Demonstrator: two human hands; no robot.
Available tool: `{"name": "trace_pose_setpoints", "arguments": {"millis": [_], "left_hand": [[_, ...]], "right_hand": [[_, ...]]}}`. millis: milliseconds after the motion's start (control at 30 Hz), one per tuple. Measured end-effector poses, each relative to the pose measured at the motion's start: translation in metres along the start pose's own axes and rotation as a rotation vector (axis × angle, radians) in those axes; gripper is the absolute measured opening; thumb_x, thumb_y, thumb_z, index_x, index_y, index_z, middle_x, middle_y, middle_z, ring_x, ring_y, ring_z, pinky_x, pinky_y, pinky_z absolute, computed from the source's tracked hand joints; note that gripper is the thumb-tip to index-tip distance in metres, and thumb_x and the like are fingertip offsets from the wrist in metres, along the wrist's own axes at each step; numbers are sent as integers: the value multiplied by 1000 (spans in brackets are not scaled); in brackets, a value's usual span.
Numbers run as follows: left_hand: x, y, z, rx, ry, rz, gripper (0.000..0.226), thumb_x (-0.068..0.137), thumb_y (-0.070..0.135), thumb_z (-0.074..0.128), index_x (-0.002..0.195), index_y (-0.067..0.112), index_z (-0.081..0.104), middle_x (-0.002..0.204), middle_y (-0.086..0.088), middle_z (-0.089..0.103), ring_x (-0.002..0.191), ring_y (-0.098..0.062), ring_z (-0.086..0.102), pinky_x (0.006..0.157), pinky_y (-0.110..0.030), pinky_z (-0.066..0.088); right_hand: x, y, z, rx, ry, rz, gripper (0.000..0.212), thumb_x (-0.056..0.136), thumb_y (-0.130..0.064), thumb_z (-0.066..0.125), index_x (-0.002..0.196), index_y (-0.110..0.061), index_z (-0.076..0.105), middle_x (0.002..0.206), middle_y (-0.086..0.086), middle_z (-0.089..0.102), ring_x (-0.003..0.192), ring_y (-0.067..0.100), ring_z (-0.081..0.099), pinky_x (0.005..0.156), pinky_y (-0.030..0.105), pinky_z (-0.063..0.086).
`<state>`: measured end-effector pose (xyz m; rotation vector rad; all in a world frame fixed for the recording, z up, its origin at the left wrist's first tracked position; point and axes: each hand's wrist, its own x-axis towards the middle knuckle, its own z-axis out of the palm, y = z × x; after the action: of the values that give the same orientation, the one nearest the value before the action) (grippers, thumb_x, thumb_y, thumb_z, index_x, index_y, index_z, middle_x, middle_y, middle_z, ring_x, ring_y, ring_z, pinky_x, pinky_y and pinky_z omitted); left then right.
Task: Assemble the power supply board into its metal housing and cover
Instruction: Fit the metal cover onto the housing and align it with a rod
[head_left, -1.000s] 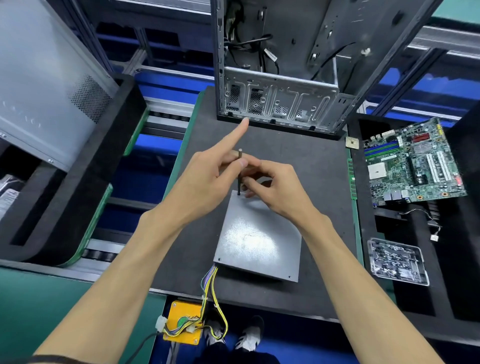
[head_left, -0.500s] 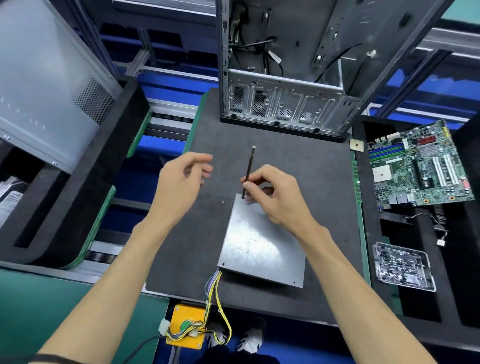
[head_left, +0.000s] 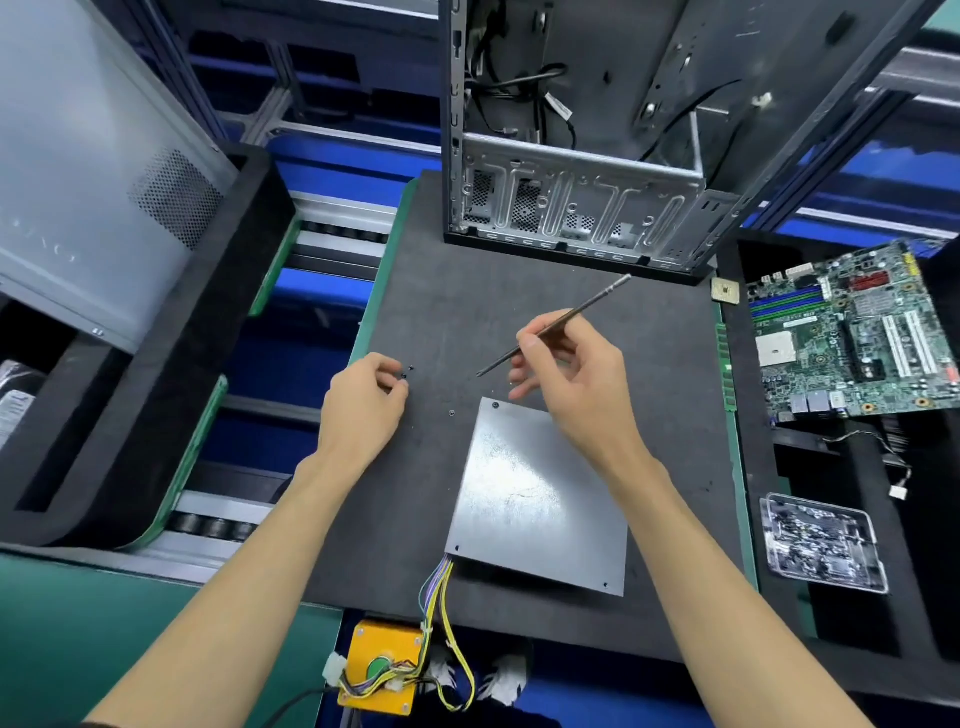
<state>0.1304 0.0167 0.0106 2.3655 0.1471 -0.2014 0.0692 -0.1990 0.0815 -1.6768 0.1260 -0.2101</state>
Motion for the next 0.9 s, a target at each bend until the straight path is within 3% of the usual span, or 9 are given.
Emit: {"name": "trace_pose_setpoints", "arguments": {"millis": [133,300,533,667,800,900], "left_hand": [[8,4,5,74,12,12,12,91,27,69,103,25,67,82,16,63,81,-11,62,73,-30,46],[11,6,6,95,40,22,4,92,20,66,88,22,67,74,15,63,76,-14,63,71,-34,51],[12,1,0,-14,-21,32,11,87,9,64,85,18,71,74,7,67,70,-8,63,66,-18,47],[8,2,-4,-266,-156,-30,17,93,7,65,89,18,77,81,0,75,69,-12,73,70,-15,52],[-5,20,-9,-875,-373,-276,12,88,1,71,83,5,81,85,-15,76,79,-24,75,72,-26,60],[-14,36,-13,-1182,-546,-442,9,77,7,77,84,3,82,88,-14,75,83,-22,75,74,-27,60]], "right_hand": [[4,-4,5,157,72,92,13,102,-2,53,94,-10,60,66,0,64,58,22,65,54,32,58],[4,-2,7,195,108,148,12,103,1,51,95,-5,58,65,3,63,55,22,63,52,35,58],[3,0,2,233,139,179,11,102,-2,51,94,-6,58,65,1,64,56,21,63,52,37,59],[3,1,2,258,166,207,12,103,-1,50,94,-5,57,64,1,64,56,21,63,51,36,58],[1,-1,6,290,170,217,10,104,-1,52,96,-4,58,66,5,67,59,23,66,54,36,60],[-4,-5,7,317,141,203,10,104,-1,54,97,-3,60,70,8,71,67,27,72,59,36,62]]}}
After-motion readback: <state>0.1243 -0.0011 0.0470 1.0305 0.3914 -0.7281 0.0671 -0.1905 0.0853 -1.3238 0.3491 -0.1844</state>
